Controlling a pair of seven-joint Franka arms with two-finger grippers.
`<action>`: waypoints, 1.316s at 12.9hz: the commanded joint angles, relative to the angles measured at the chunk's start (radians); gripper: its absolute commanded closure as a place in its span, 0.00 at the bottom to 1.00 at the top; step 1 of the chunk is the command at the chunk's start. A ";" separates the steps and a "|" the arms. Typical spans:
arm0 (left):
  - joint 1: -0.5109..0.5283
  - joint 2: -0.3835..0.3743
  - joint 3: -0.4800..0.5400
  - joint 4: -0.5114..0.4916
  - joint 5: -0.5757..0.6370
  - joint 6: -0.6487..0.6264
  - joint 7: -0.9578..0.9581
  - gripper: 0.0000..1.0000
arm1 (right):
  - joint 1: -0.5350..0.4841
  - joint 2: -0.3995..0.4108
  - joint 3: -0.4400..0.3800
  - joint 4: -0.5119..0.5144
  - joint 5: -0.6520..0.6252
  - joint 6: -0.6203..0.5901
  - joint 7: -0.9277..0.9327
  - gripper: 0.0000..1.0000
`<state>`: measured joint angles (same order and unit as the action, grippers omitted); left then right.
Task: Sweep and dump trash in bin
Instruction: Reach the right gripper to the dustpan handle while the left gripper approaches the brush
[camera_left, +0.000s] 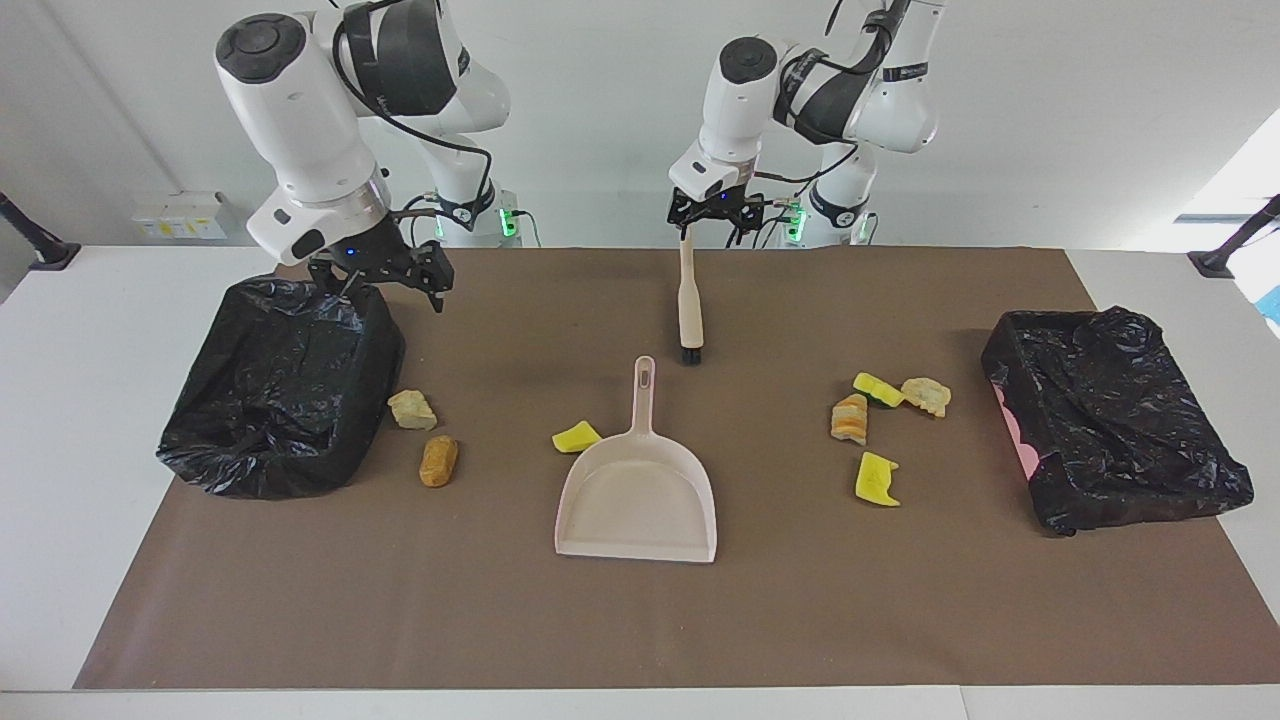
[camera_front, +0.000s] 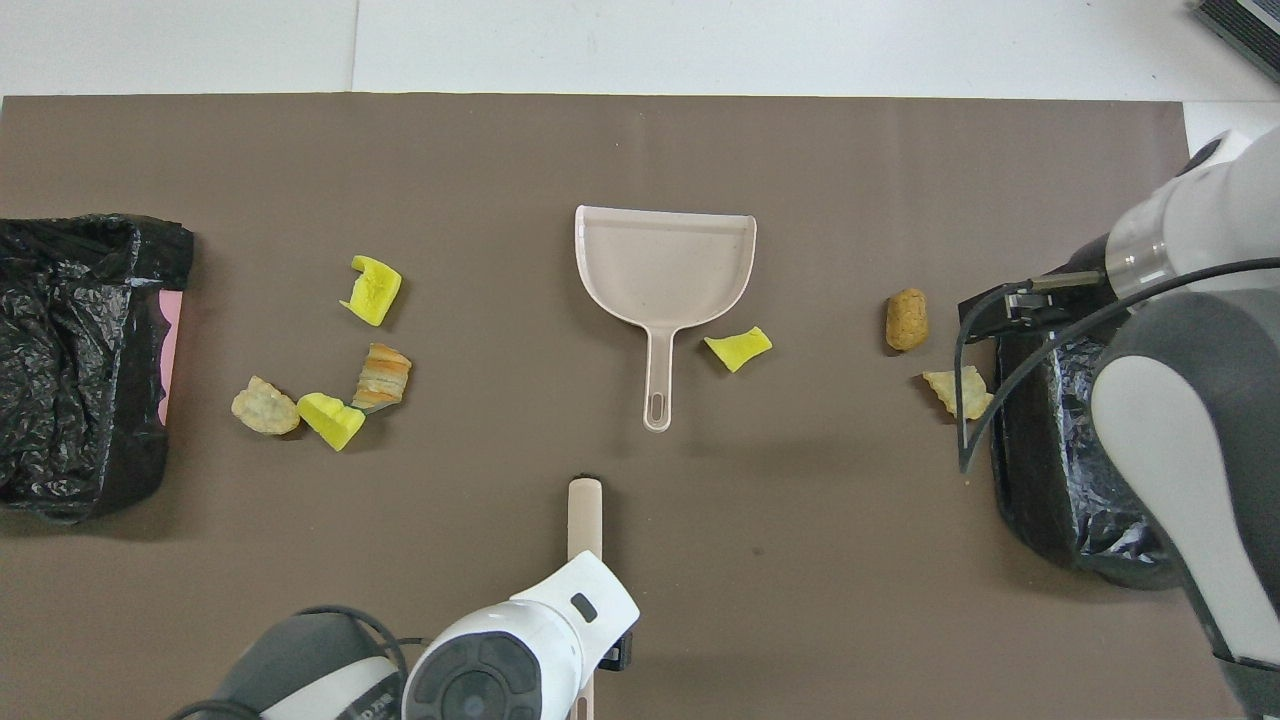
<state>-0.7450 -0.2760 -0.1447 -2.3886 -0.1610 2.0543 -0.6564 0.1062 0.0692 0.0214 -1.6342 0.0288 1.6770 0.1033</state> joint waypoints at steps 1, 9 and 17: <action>-0.075 0.007 0.019 -0.060 -0.012 0.096 -0.058 0.00 | 0.018 0.032 0.006 -0.010 0.055 0.061 0.068 0.00; -0.133 0.058 0.024 -0.147 -0.014 0.207 -0.026 0.00 | 0.162 0.196 0.008 -0.004 0.097 0.306 0.239 0.00; -0.099 0.063 0.024 -0.147 -0.014 0.204 0.034 0.38 | 0.286 0.270 0.008 -0.003 0.108 0.366 0.401 0.00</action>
<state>-0.8477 -0.1928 -0.1202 -2.5101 -0.1613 2.2450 -0.6470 0.3751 0.3126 0.0273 -1.6452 0.1147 2.0370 0.4515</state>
